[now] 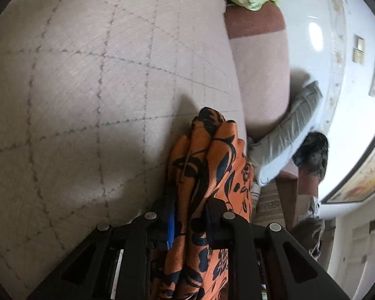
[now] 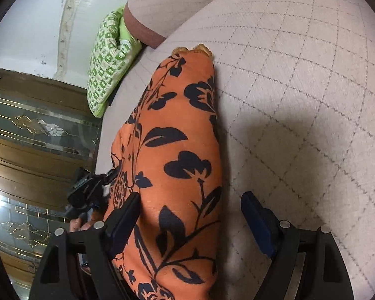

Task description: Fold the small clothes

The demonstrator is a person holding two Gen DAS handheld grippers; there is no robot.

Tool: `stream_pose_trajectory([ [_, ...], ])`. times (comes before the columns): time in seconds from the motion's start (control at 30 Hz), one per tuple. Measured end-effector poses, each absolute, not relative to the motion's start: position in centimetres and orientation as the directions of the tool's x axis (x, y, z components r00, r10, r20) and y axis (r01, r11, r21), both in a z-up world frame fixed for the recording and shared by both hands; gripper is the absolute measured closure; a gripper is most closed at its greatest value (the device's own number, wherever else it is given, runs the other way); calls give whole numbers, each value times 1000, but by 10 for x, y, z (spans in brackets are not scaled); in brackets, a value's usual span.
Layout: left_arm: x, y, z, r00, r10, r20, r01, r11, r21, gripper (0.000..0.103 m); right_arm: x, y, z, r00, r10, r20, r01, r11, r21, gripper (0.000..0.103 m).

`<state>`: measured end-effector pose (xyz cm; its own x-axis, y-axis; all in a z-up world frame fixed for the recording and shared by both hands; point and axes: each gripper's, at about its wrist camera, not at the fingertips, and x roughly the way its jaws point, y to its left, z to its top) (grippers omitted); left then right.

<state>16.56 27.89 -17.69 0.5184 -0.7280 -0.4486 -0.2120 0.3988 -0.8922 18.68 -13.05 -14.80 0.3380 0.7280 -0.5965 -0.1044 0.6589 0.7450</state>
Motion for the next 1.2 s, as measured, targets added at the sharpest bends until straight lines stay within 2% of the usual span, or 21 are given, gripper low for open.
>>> stream_pose_trajectory([
  [0.13, 163, 264, -133, 518, -606, -604, -147, 632, -761, 65, 189, -133, -139, 333, 732, -595, -133, 661, 738, 19],
  [0.2, 161, 260, -110, 564, -565, -602, -83, 686, -723, 36, 197, -136, -132, 357, 736, -576, -138, 651, 746, 19],
  [0.27, 164, 263, -103, 600, -551, -579, -52, 696, -716, 28, 209, -142, -129, 381, 746, -547, -116, 625, 772, 19],
  [0.33, 174, 263, -112, 575, -536, -618, -94, 707, -701, 30, 225, -147, -133, 398, 747, -533, -88, 609, 788, 19],
  [0.4, 183, 263, -128, 519, -529, -672, -137, 725, -675, 76, 242, -147, -144, 395, 744, -539, -39, 600, 799, 19],
  [0.47, 181, 270, -135, 527, -548, -650, -142, 697, -703, 77, 254, -139, -150, 356, 779, -516, -57, 569, 821, 20],
  [0.5, 180, 271, -134, 528, -544, -652, -139, 702, -698, 77, 258, -136, -147, 354, 782, -514, -79, 572, 816, 25],
  [0.53, 179, 270, -133, 528, -534, -660, -135, 714, -687, 77, 260, -134, -145, 364, 772, -521, -72, 580, 811, 58],
  [0.57, 179, 270, -133, 526, -526, -669, -136, 724, -676, 77, 262, -134, -145, 377, 752, -541, -49, 600, 799, 68],
  [0.63, 181, 268, -132, 522, -518, -678, -152, 725, -672, 76, 260, -129, -149, 388, 694, -607, -45, 672, 739, 72],
  [0.67, 187, 258, -129, 520, -503, -690, -160, 736, -658, 72, 258, -130, -157, 380, 691, -614, -25, 672, 741, 73],
  [0.73, 187, 242, -117, 531, -446, -721, -176, 773, -609, 70, 254, -140, -159, 390, 729, -562, 22, 603, 797, 70],
  [0.8, 172, 233, -96, 560, -394, -729, -149, 818, -556, 73, 243, -150, -151, 407, 763, -503, 19, 543, 839, 44],
  [0.83, 159, 230, -83, 587, -372, -719, -119, 839, -531, 73, 233, -157, -145, 424, 781, -458, -1, 506, 863, 23],
  [0.9, 132, 222, -60, 639, -355, -682, -52, 864, -500, 69, 212, -170, -137, 449, 797, -404, -14, 459, 888, 21],
  [1.03, 93, 202, -54, 643, -388, -661, -5, 860, -510, 57, 179, -176, -149, 394, 814, -427, 0, 464, 886, 20],
  [1.2, 80, 177, -97, 571, -366, -735, -39, 882, -470, 53, 168, -154, -171, 319, 845, -429, 23, 446, 895, 20],
])
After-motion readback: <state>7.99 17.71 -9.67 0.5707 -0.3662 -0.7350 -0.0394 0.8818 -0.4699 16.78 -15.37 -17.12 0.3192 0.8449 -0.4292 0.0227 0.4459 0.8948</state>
